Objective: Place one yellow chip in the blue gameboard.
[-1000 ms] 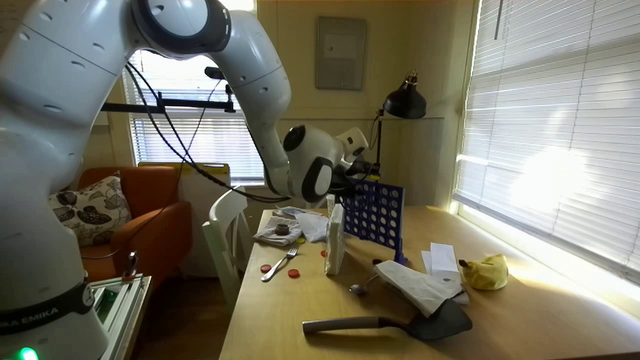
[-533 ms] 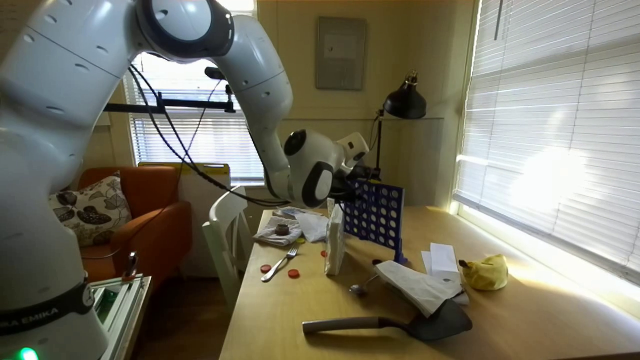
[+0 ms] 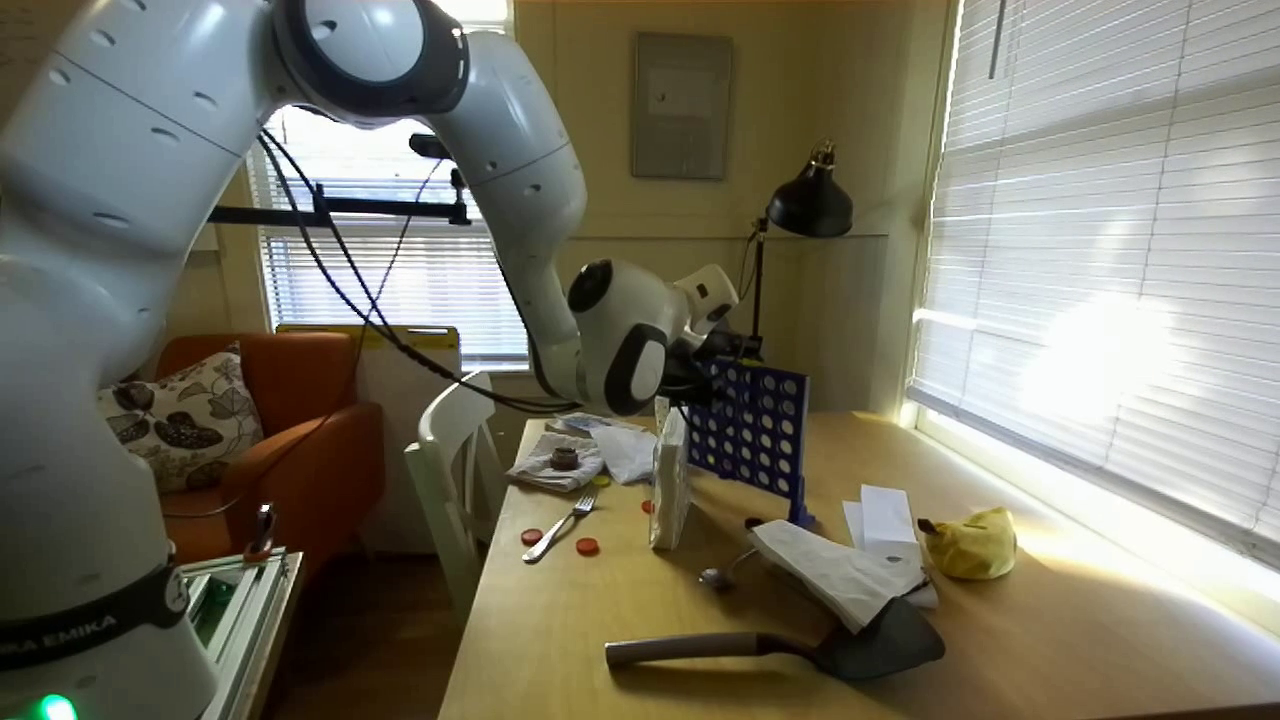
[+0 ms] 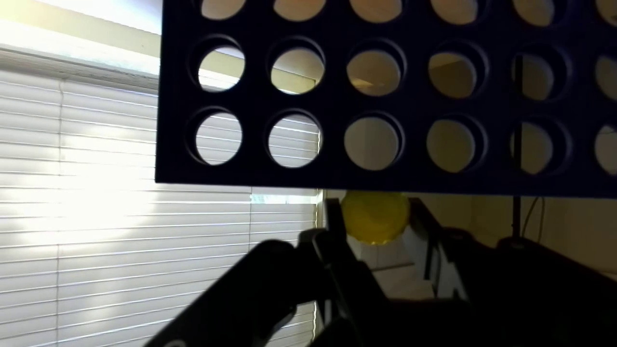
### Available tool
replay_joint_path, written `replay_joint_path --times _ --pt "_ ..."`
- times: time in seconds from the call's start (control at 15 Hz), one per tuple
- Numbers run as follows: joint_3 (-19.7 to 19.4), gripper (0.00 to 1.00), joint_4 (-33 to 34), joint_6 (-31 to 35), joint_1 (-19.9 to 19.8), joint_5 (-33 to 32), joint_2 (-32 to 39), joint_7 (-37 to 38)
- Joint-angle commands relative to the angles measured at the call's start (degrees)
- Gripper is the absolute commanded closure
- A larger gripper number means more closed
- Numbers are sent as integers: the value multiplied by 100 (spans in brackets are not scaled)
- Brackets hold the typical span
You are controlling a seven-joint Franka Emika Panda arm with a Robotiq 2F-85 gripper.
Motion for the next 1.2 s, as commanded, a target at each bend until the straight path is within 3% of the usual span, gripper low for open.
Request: replay_joint_path --times 0.0,0.4,0.87,1.13 --pt "-106 39 86 86 72 -19 97 57" --pt "-111 0 66 91 32 -72 68 112" --pt "328 0 -152 -409 -515 -1002 -555 920" --pt "717 0 -162 -1668 -1154 -2271 -1121 1677"
